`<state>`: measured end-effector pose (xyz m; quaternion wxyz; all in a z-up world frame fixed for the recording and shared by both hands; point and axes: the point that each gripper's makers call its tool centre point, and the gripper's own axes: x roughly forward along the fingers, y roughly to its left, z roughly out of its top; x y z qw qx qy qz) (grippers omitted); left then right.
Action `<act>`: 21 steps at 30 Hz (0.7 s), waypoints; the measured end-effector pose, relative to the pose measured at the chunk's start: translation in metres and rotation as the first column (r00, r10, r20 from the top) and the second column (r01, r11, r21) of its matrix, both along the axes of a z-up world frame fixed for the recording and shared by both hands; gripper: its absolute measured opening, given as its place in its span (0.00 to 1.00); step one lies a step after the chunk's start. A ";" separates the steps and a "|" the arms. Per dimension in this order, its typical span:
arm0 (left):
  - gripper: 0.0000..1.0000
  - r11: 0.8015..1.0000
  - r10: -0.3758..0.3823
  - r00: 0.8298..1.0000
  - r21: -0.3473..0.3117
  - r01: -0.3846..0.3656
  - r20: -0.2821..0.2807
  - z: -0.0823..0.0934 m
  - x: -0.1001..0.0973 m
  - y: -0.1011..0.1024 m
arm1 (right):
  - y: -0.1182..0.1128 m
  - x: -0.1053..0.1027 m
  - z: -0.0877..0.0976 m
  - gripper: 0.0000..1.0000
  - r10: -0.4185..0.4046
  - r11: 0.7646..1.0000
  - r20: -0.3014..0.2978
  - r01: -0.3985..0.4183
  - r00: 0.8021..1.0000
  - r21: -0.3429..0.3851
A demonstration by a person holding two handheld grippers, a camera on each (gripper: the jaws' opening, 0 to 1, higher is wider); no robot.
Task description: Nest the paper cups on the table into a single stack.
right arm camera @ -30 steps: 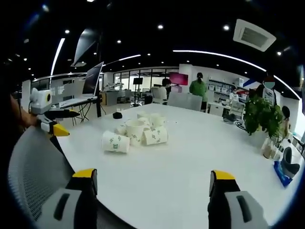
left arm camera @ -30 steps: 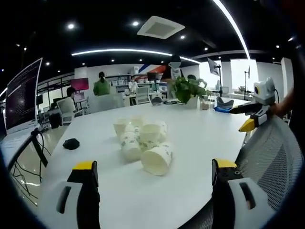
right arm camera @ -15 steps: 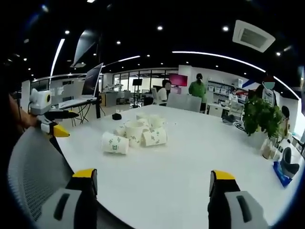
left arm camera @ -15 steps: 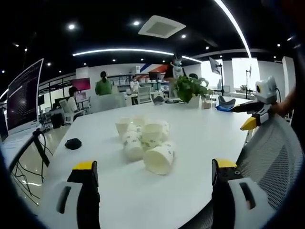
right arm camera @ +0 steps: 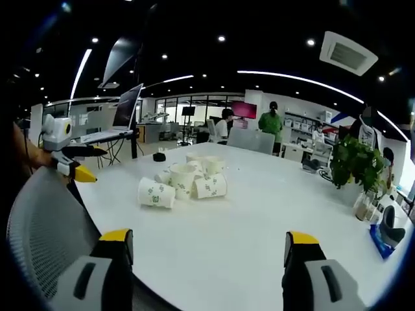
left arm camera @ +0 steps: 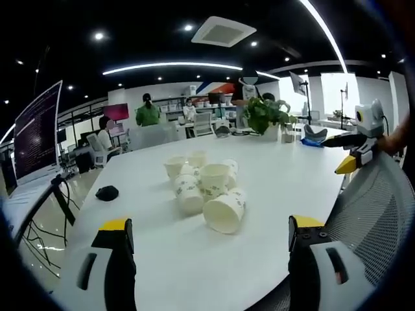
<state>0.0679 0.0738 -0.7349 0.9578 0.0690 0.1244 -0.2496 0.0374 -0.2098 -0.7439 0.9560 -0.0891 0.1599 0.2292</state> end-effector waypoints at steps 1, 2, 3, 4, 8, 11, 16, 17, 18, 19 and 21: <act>0.99 1.000 0.002 1.000 0.000 -0.002 0.004 0.001 0.001 0.001 | 0.000 0.000 0.000 0.99 -0.001 1.000 0.000 0.001 1.000 0.001; 0.99 1.000 0.003 1.000 0.001 -0.003 0.006 0.002 0.001 0.001 | 0.000 0.000 0.000 0.99 -0.002 1.000 0.000 0.002 1.000 0.000; 0.99 1.000 0.004 1.000 0.002 -0.004 0.007 0.003 0.002 0.001 | 0.000 0.000 0.000 0.99 -0.002 1.000 0.000 0.002 1.000 0.000; 0.99 1.000 0.003 1.000 0.005 -0.003 0.008 0.003 0.003 0.002 | 0.000 0.000 0.000 0.99 -0.001 1.000 0.001 0.001 1.000 -0.001; 0.99 0.999 -0.022 1.000 0.042 0.022 0.007 0.004 0.008 0.000 | 0.000 0.000 0.001 0.99 0.001 1.000 0.008 -0.001 1.000 -0.005; 0.97 0.999 -0.033 0.999 0.043 0.034 -0.012 0.004 0.012 -0.003 | 0.000 0.000 0.002 0.99 0.000 1.000 0.013 0.000 1.000 -0.008; 0.89 0.997 -0.062 0.997 0.033 0.064 -0.044 0.005 0.020 -0.012 | -0.002 0.001 0.002 0.98 -0.005 1.000 0.017 0.006 1.000 -0.011; 0.89 0.997 -0.068 0.997 0.033 0.069 -0.047 0.007 0.023 -0.015 | -0.002 0.001 0.002 0.98 -0.005 1.000 0.015 0.005 1.000 -0.011; 0.89 0.997 -0.073 0.996 0.029 0.075 -0.047 0.009 0.027 -0.018 | -0.001 0.000 0.002 0.98 -0.003 1.000 0.014 0.004 1.000 -0.011; 0.89 0.997 -0.076 0.996 0.020 0.077 -0.049 0.010 0.030 -0.020 | -0.001 0.001 0.002 0.98 -0.001 1.000 0.013 0.001 1.000 -0.011; 0.86 0.996 -0.085 0.994 -0.015 0.084 -0.068 0.009 0.036 -0.027 | -0.001 0.000 0.001 0.98 0.003 1.000 0.010 -0.003 1.000 -0.013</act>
